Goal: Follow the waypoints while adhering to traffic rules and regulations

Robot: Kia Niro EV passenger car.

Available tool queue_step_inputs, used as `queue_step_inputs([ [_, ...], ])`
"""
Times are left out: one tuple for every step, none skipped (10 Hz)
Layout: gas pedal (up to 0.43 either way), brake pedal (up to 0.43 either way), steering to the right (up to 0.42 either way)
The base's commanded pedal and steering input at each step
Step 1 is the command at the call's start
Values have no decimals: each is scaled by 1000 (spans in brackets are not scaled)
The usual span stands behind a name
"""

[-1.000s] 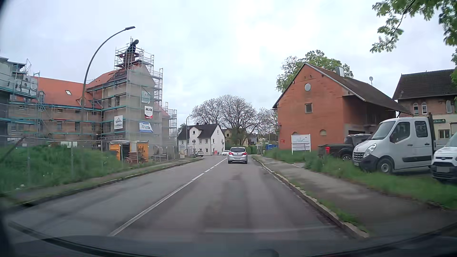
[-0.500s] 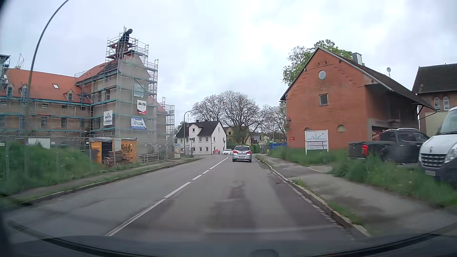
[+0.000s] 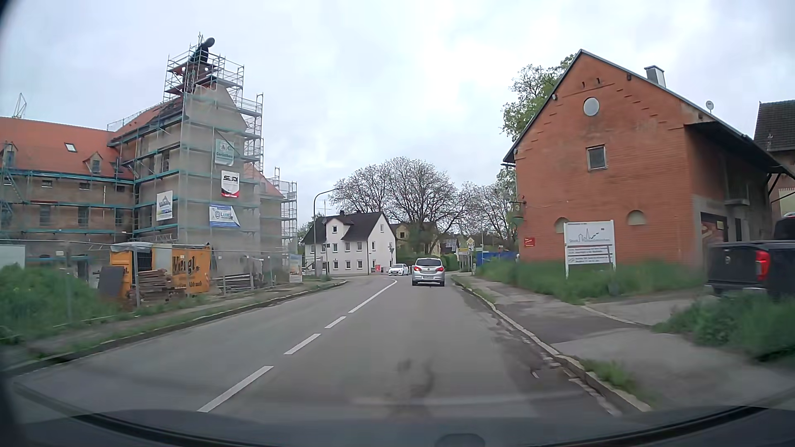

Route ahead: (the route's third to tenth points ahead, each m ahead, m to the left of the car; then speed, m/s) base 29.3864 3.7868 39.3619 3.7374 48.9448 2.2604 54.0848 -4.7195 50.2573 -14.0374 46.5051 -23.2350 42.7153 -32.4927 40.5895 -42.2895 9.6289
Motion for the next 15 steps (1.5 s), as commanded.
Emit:
queue_step_inputs([
  [98, 0, -5],
  [87, 0, -5],
  [67, 0, -4],
  [67, 0, -1],
  [67, 0, 0],
  [47, 0, 0],
  [47, 0, 0],
  [47, 0, 0],
  [0, 0, 0],
  [0, 0, 0],
  [0, 0, 0],
  [0, 0, 0],
  [0, 0, 0],
  [0, 0, 0],
  [0, 0, 0],
])
